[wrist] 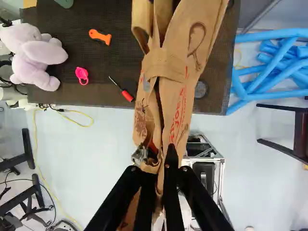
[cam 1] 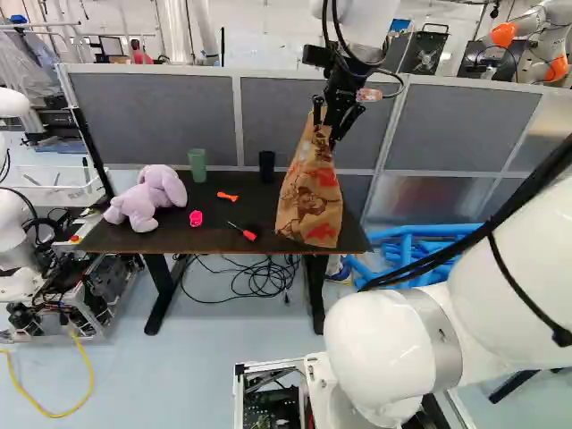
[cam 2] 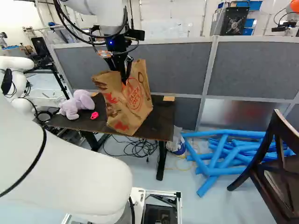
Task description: Pick up the bag on the ground and place it on the table
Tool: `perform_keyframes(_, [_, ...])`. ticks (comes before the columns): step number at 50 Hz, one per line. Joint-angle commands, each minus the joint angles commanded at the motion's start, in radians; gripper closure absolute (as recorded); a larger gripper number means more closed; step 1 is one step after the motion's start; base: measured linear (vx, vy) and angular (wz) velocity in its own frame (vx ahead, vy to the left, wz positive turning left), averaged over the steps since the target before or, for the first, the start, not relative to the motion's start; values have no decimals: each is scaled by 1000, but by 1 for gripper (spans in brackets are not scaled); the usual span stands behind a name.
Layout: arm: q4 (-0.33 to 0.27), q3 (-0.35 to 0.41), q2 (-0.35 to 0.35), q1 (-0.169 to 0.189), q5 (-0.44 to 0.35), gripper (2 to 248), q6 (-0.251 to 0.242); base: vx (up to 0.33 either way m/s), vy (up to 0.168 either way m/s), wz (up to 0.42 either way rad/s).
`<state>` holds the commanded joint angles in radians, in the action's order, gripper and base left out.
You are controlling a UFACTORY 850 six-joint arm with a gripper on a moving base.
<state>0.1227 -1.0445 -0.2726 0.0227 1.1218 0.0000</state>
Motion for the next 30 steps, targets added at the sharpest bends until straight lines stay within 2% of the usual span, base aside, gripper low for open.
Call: perform_keyframes(30, [-66,-70,84,6,0,227,0,0,0,0])
